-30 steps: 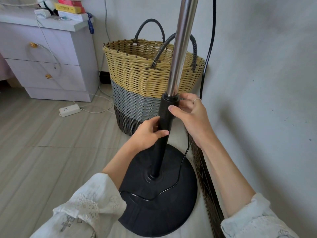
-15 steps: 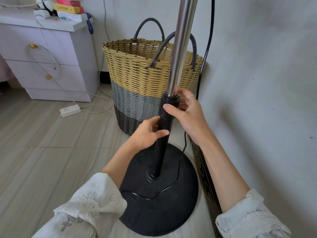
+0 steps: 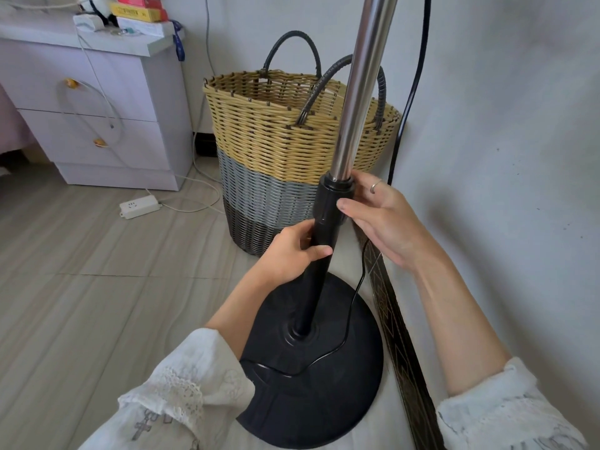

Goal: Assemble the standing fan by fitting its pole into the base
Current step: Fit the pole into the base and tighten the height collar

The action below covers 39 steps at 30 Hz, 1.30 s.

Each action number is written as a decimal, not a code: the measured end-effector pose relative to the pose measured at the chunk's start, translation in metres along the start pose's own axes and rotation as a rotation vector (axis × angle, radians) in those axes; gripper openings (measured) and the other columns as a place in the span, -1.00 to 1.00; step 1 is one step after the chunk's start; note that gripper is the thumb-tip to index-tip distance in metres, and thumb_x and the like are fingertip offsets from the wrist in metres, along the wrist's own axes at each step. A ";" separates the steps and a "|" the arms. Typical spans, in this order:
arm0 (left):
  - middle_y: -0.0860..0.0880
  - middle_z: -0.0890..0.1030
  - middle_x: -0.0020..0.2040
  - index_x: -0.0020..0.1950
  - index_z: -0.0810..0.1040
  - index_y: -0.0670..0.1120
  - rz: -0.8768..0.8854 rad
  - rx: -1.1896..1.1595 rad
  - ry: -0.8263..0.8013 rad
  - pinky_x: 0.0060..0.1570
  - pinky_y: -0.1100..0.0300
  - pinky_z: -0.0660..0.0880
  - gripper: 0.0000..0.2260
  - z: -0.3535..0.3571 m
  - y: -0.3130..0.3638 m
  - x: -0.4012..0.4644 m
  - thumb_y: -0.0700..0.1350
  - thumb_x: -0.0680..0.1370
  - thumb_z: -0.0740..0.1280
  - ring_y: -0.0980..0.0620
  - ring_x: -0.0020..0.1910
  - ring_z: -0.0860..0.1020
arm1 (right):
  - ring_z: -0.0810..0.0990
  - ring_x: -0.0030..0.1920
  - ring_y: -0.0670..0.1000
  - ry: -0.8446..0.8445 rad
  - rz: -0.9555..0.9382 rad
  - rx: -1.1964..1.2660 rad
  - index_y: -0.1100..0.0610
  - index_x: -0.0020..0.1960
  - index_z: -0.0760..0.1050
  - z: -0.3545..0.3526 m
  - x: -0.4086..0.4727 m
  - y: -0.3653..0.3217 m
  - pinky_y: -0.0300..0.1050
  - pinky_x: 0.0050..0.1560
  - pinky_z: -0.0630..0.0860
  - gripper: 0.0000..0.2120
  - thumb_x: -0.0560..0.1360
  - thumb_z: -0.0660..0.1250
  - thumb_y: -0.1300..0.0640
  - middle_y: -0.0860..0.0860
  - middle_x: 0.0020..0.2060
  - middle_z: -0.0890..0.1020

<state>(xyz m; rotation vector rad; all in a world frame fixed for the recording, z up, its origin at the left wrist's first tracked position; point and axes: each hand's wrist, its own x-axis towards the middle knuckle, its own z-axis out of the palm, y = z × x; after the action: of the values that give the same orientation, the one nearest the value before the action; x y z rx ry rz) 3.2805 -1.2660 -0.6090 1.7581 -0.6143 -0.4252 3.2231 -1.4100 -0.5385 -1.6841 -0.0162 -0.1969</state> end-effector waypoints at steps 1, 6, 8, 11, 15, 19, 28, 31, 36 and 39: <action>-0.09 0.59 0.20 0.27 0.46 -0.10 0.000 0.012 0.006 0.30 -0.08 0.41 -0.64 0.000 0.000 0.000 -0.19 0.48 0.37 -0.02 0.22 0.53 | 0.58 0.15 -0.01 0.033 0.000 -0.098 0.04 0.22 0.49 0.002 0.001 -0.002 0.00 0.30 0.43 -0.63 0.42 0.37 0.22 0.02 0.08 0.63; -0.07 0.62 0.11 0.20 0.49 -0.10 0.057 0.117 0.059 0.23 -0.10 0.45 -0.71 0.002 0.001 0.000 -0.17 0.48 0.37 -0.06 0.14 0.56 | 0.51 -0.03 -0.06 0.670 -0.121 -0.651 0.14 0.06 0.52 0.049 0.003 0.002 -0.30 -0.01 0.43 -0.50 0.24 0.53 -0.09 -0.05 -0.05 0.43; -0.09 0.62 0.12 0.22 0.49 -0.12 0.064 0.117 0.062 0.24 -0.09 0.45 -0.69 0.002 0.001 0.000 -0.18 0.48 0.37 -0.05 0.15 0.55 | 0.52 0.04 -0.03 0.641 -0.101 -0.610 0.13 0.11 0.48 0.050 0.003 0.002 -0.22 0.03 0.46 -0.52 0.29 0.50 -0.06 -0.05 -0.01 0.43; -0.05 0.62 0.10 0.20 0.49 -0.08 0.045 0.100 0.040 0.25 -0.06 0.45 -0.71 0.001 0.002 0.000 -0.17 0.49 0.37 -0.01 0.14 0.56 | 0.57 0.13 -0.05 0.200 0.025 -0.260 0.05 0.21 0.47 0.024 0.001 -0.005 -0.14 0.21 0.47 -0.67 0.45 0.38 0.13 -0.03 0.10 0.59; -0.04 0.61 0.12 0.23 0.49 -0.07 0.032 0.079 0.034 0.27 -0.04 0.44 -0.68 0.002 0.002 0.000 -0.18 0.48 0.37 0.01 0.16 0.56 | 0.63 0.03 -0.17 0.076 -0.030 -0.120 -0.09 0.02 0.50 0.006 -0.001 -0.005 -0.22 0.14 0.53 -0.71 0.44 0.39 0.25 -0.15 -0.05 0.68; -0.05 0.62 0.07 0.17 0.50 -0.11 0.059 0.114 0.054 0.22 -0.08 0.46 -0.73 0.002 0.002 0.001 -0.16 0.48 0.38 -0.05 0.12 0.57 | 0.61 -0.11 -0.04 0.631 -0.106 -0.450 0.03 -0.10 0.38 0.041 0.003 0.001 -0.15 -0.11 0.58 -0.54 0.19 0.57 -0.04 0.00 -0.12 0.59; -0.01 0.61 0.07 0.20 0.49 -0.07 0.028 0.051 0.018 0.25 -0.05 0.46 -0.70 0.000 0.003 0.001 -0.20 0.48 0.38 0.01 0.14 0.57 | 0.61 0.07 -0.19 0.056 -0.038 -0.116 -0.04 0.22 0.45 0.010 -0.004 -0.002 -0.35 0.04 0.50 -0.62 0.48 0.29 0.30 -0.09 0.06 0.63; -0.01 0.61 0.07 0.17 0.50 -0.04 0.031 0.062 0.024 0.24 -0.06 0.46 -0.72 0.001 0.002 0.001 -0.19 0.47 0.38 0.01 0.13 0.57 | 0.63 -0.03 -0.21 0.173 -0.070 -0.191 -0.06 0.12 0.49 0.011 -0.002 -0.001 -0.34 -0.04 0.53 -0.67 0.41 0.41 0.20 -0.15 -0.05 0.64; -0.06 0.62 0.09 0.17 0.50 -0.07 0.071 0.096 0.026 0.22 -0.09 0.47 -0.73 0.000 0.003 0.001 -0.19 0.48 0.37 -0.03 0.13 0.57 | 0.52 0.08 0.02 0.702 -0.153 -0.685 0.10 0.17 0.47 0.055 0.000 0.006 -0.11 0.08 0.51 -0.48 0.30 0.48 -0.09 -0.08 -0.02 0.40; -0.05 0.62 0.07 0.15 0.50 -0.08 0.062 0.085 0.017 0.22 -0.08 0.47 -0.74 -0.001 0.004 0.001 -0.20 0.48 0.38 -0.02 0.12 0.57 | 0.48 0.18 0.00 0.415 -0.085 -0.496 0.10 0.28 0.39 0.044 0.002 0.003 -0.10 0.22 0.45 -0.56 0.44 0.38 0.06 -0.10 0.05 0.44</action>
<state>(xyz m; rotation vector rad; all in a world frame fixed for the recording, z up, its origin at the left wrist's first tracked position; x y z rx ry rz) 3.2816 -1.2664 -0.6051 1.8170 -0.6812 -0.3449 3.2313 -1.3669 -0.5464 -2.1048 0.2936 -0.6539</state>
